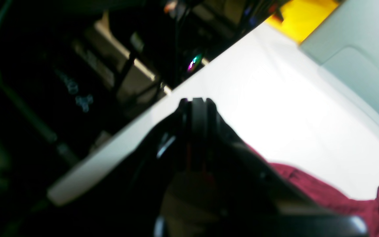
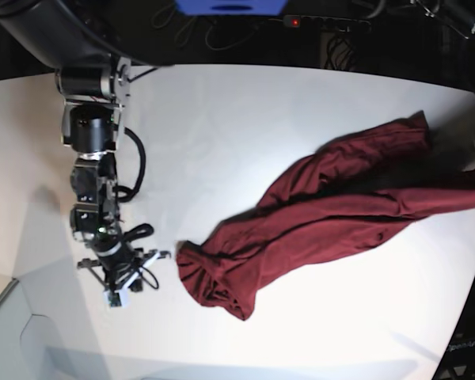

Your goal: Layout the t-shirt on the table in an organized manner, then fold the t-shirt properly

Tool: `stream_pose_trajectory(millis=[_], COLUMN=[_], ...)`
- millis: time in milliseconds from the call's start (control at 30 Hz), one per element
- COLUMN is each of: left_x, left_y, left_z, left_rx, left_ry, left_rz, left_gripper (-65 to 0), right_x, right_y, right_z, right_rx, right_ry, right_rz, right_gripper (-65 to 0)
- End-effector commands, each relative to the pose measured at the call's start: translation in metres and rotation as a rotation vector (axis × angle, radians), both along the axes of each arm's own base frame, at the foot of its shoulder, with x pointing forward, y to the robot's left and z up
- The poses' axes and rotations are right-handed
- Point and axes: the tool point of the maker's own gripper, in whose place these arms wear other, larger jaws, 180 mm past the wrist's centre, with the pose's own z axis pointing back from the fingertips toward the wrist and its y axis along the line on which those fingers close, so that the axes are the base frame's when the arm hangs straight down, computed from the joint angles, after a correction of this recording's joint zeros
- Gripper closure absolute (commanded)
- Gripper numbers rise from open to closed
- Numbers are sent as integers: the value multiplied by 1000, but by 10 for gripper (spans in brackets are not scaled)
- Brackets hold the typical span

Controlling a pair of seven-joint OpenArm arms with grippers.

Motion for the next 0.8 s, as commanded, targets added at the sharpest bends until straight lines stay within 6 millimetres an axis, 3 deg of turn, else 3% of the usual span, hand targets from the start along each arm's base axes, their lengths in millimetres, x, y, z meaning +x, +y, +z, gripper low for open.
stream_pose_trajectory(millis=[0, 133, 233, 333, 433, 567, 667, 767], left_x=[4, 15, 17, 22, 23, 22, 19, 19], left_y=[6, 13, 12, 12, 12, 12, 11, 11], left_z=[28, 52, 53, 44, 21, 7, 3, 4], left_rx=[62, 87, 76, 35, -31, -63, -63, -62], left_ry=[-56, -113, -114, -101, -77, -59, -46, -46], left_rz=[2, 5, 1, -6, -2, 0, 0, 1], left_gripper=[-3, -3, -3, -3, -3, -3, -3, -3], right_x=[19, 17, 1, -15, -32, -47, -50, -47], right_y=[-9, -31, -27, 11, 58, 110, 128, 131], right_z=[50, 88, 73, 41, 14, 3, 4, -6], right_rx=[18, 7, -27, -51, -82, -111, -107, -97], right_ry=[-130, -177, -97, 1, 58, 65, 33, 43], right_rz=[-27, -87, -76, 10, 131, 267, 313, 322], right_gripper=[0, 0, 0, -3, -89, -226, -299, -347])
